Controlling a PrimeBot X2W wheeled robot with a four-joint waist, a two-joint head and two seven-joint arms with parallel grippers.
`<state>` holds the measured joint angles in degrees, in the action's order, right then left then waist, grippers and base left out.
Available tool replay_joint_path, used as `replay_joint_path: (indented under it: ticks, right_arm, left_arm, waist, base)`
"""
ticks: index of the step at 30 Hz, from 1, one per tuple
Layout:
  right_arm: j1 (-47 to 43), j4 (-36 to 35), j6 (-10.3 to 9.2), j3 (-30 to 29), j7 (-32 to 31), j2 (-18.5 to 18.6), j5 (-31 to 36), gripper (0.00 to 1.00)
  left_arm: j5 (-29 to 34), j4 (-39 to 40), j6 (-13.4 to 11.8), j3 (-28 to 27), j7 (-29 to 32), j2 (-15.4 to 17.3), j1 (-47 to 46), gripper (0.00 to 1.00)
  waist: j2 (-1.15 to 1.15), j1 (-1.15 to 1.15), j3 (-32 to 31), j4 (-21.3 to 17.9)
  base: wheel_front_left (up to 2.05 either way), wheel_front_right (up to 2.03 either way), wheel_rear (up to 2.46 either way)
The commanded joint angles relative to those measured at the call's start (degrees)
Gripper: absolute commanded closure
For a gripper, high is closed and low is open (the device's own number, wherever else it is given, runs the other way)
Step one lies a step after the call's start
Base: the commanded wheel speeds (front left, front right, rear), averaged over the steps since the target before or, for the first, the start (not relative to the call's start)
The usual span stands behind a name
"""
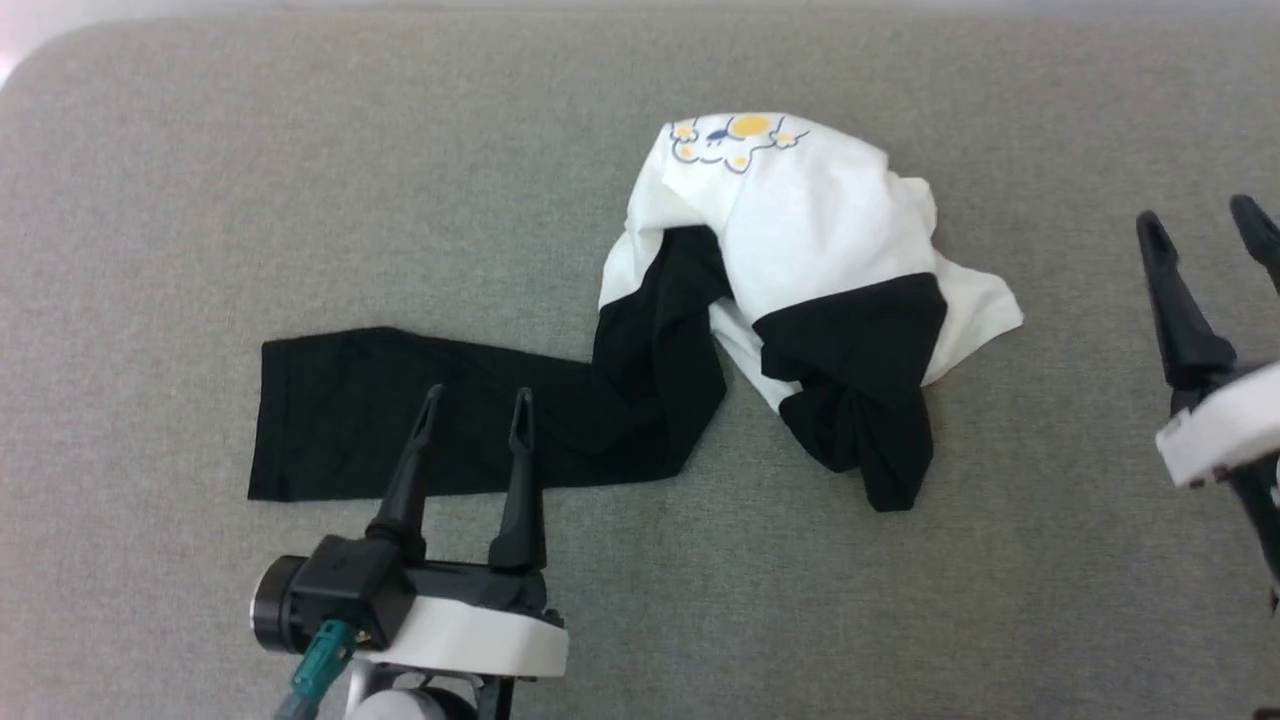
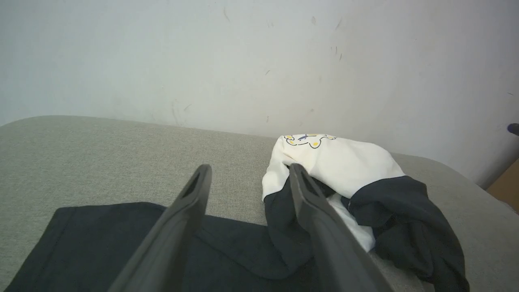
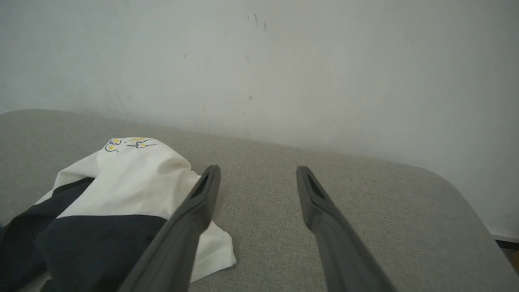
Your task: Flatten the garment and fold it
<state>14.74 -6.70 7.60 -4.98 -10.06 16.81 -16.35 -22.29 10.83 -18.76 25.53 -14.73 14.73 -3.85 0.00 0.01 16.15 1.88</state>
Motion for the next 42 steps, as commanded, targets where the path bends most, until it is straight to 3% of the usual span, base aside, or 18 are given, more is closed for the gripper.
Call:
replay_joint_path:
  ticks: [1, 5, 10, 20, 21, 22, 28, 36, 42]
  right_arm:
    - [1.78, 1.67, -0.11, 1.26, -3.02, 1.38, -1.02, 0.0]
    - [5.8, 6.2, -0.11, 6.85, -10.93, 6.28, -3.28, 0.0]
    - [8.83, 12.41, -0.11, 13.18, -15.48, 11.07, -4.79, 0.0]
    - [12.86, 21.14, -0.11, 22.76, -18.59, 15.13, -7.26, 0.0]
    - [13.3, 21.79, -0.11, 23.41, -18.3, 15.41, -7.15, 0.68]
    - [13.73, 22.28, -0.11, 24.12, -17.87, 15.76, -6.94, 1.0]
    - [17.94, 22.37, -0.11, 25.77, -13.05, 19.05, -5.69, 1.0]
    - [25.66, 23.08, -0.11, 24.07, -7.59, 27.3, 0.32, 1.0]
    - [25.73, 28.39, -0.11, 22.35, -6.07, 27.71, 1.17, 0.99]
  left_arm:
    - [0.81, -0.54, 0.61, -0.44, -0.27, -0.6, -0.76, 0.0]
    - [1.8, -1.56, 2.37, -1.09, -0.27, -2.48, -1.09, 0.0]
    - [3.07, -2.89, 4.57, -1.48, -0.27, -4.6, -1.83, 0.0]
    - [4.9, -4.15, 7.2, -2.57, -0.27, -7.43, -1.77, 0.0]
    - [5.1, -4.26, 7.39, -2.75, -0.27, -7.72, -1.79, 0.0]
    - [5.27, -4.35, 7.56, -2.93, -0.27, -8.0, -1.8, 0.0]
    - [5.79, -5.09, 8.78, -4.23, -0.27, -9.51, -1.68, 0.0]
    - [6.48, -5.74, 10.6, -4.7, -0.27, -10.84, -1.87, 0.0]
    - [6.7, -5.78, 11.2, -5.05, -0.27, -11.37, -1.28, 0.0]
  waist:
    - [0.0, -0.01, 1.5, 1.4]
    - [0.0, -0.01, 2.77, 2.89]
    - [0.0, -0.01, 3.94, 5.61]
    - [0.0, -0.01, 6.31, 9.33]
    - [0.0, -0.01, 6.46, 9.45]
    - [0.0, -0.01, 6.58, 9.53]
    - [0.0, -0.01, 5.77, 9.13]
    - [0.0, -0.01, 4.98, 10.04]
    - [0.0, -0.01, 5.81, 11.27]
  base:
    - [0.0, 0.0, 0.0]
    - [0.0, 0.0, 0.0]
    - [0.0, 0.0, 0.0]
    - [0.0, 0.0, 0.0]
    - [0.0, 0.0, 0.0]
    - [0.0, 0.0, 0.0]
    - [0.0, 0.0, 0.0]
    - [0.0, 0.0, 0.0]
    - [0.0, 0.0, 0.0]
